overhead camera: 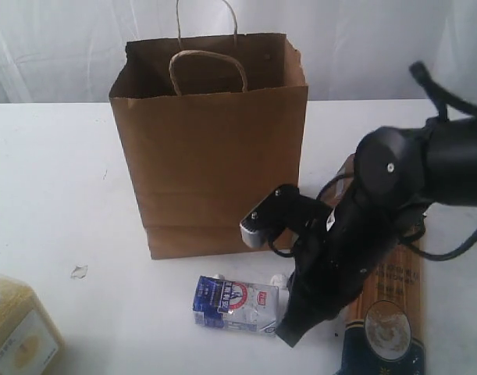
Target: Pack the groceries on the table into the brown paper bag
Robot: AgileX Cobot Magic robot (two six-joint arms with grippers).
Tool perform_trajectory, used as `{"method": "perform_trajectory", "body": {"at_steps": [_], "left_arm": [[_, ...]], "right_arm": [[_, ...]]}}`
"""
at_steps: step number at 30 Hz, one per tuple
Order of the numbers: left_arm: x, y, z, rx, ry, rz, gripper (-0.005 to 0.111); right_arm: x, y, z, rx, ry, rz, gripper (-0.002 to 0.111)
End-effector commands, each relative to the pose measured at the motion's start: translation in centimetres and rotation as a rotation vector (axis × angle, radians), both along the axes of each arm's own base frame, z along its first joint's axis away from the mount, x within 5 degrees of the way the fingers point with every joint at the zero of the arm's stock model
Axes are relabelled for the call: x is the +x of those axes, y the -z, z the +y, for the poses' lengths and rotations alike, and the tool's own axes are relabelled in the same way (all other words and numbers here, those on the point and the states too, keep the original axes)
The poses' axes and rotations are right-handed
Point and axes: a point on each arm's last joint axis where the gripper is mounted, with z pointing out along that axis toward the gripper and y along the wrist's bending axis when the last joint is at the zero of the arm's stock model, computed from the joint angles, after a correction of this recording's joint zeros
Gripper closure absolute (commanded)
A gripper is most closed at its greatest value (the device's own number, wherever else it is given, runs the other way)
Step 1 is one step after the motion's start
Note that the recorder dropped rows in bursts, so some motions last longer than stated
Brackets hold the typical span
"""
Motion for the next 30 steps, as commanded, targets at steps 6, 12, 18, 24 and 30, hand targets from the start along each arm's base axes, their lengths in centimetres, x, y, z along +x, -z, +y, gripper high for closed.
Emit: {"method": "perform_trajectory", "body": {"at_steps": [6, 12, 18, 24, 30], "left_arm": [[0.0, 0.2, -0.1, -0.012, 0.008, 0.008, 0.107], [0.0, 0.2, -0.1, -0.012, 0.008, 0.008, 0.107], [0.0, 0.2, -0.1, -0.012, 0.008, 0.008, 0.107], [0.0, 0.2, -0.1, -0.012, 0.008, 0.008, 0.107], [0.0, 0.2, -0.1, -0.012, 0.008, 0.008, 0.107]], "right_arm": [[-3.4, -11.9, 2.3, 0.373, -0.138, -0.012, 0.101], [-5.0, -17.6, 6.3, 0.703, -0.165, -0.077, 0.101], [-2.8, -22.6, 7.4, 0.918, -0.038, -0.458, 0.101], [1.4, -24.3, 6.1, 0.994, 0.334, -0.843, 0.101], [5.0, -21.7, 6.9, 0.897, 0.477, -1.027, 0.099]]}}
